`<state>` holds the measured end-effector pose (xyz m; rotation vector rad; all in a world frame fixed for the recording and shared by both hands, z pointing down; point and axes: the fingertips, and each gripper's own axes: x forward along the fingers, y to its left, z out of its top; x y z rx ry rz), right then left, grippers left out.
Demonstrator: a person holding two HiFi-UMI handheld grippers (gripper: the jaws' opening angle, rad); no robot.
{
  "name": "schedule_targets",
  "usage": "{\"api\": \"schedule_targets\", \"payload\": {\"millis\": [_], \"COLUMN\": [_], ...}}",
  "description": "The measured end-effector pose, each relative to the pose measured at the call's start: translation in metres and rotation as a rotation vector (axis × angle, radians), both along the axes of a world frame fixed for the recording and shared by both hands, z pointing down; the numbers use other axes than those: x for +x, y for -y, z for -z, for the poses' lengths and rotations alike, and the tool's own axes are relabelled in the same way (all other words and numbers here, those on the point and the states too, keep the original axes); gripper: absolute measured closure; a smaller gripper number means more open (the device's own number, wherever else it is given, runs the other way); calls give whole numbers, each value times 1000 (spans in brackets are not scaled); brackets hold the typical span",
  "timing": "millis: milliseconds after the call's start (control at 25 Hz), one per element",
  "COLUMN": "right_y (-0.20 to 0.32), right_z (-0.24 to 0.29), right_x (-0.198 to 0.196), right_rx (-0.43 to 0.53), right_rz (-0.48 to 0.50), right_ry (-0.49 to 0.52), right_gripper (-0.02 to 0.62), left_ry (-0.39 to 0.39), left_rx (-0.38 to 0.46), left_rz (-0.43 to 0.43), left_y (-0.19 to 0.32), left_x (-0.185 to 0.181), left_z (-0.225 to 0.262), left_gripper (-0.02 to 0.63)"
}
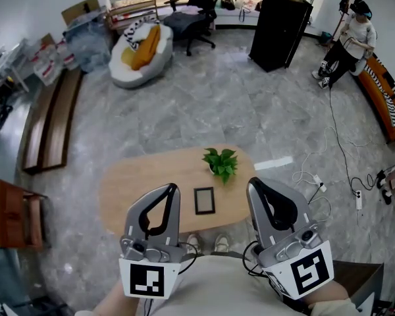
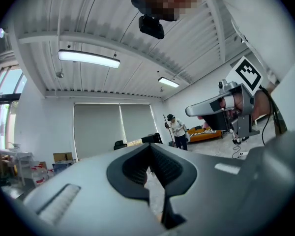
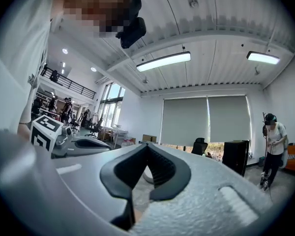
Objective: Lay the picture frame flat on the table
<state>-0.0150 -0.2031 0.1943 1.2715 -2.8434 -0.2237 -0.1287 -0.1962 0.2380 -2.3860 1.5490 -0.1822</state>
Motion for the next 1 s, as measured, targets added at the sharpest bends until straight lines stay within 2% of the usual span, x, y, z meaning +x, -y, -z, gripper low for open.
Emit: {"api": "schedule_targets", "payload": {"millis": [1000], "right_y": [4], "right_z": [-13], "right_x": [19], "right_rx": [-52], "right_rz": [-19], "right_ry": [7], "right_gripper": [594], "left_ry": [0], "left_rx": [-3], "left_rz": [7], "left_y": [-2], "left_x": [15], "left_z": [9], "left_gripper": [588]}}
